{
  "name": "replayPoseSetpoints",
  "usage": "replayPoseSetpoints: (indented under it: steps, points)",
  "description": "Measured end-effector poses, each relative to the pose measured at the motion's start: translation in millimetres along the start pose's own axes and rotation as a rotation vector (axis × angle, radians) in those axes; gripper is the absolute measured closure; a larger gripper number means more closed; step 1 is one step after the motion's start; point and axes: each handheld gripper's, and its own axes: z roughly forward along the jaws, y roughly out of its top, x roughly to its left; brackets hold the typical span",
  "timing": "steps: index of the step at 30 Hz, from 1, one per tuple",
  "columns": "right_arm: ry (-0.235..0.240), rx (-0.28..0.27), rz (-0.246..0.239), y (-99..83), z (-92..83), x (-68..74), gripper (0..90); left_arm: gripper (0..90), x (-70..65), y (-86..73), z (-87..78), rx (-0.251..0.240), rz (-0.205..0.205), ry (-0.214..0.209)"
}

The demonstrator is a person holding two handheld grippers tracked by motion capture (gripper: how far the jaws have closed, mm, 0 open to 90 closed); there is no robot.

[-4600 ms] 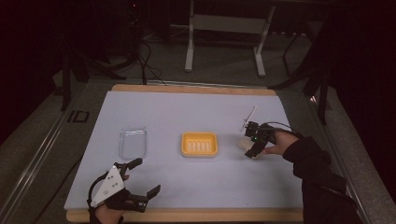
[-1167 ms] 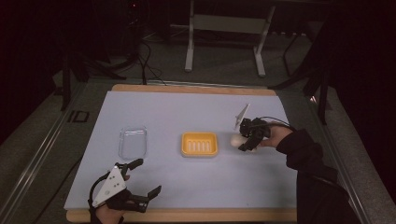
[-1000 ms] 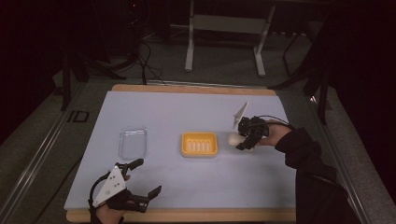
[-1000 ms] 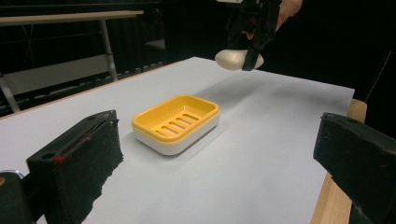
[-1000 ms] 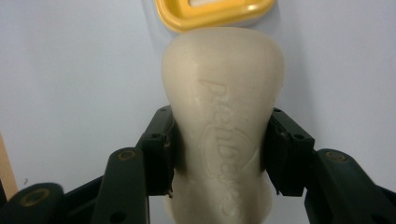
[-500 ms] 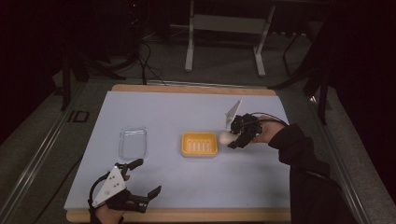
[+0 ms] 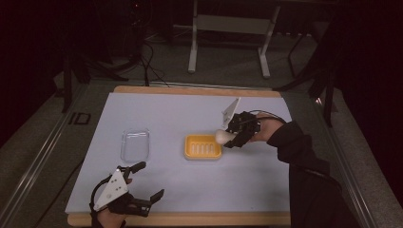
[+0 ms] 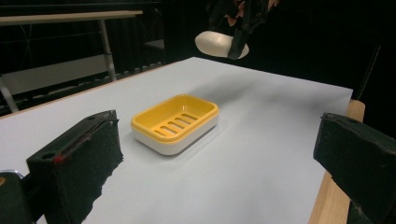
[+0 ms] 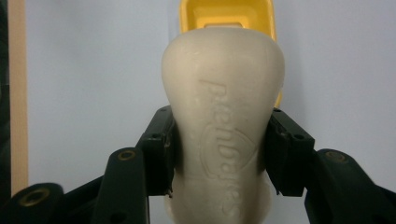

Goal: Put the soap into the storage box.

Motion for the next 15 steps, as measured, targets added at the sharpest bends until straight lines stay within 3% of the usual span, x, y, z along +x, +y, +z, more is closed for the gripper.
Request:
replayPoseSetpoints:
  steps: [5, 15]
  points:
    - [0.004, -0.009, -0.016, 6.7, 0.6, -0.4, 50.1, 1.1, 0.2, 0.0, -0.2, 0.002, -0.001, -0.001]
    - [0.018, -0.077, -0.079, 25.3, 0.1, -2.0, 50.1, 1.1, 0.1, 0.0, -0.3, 0.001, -0.001, -0.003]
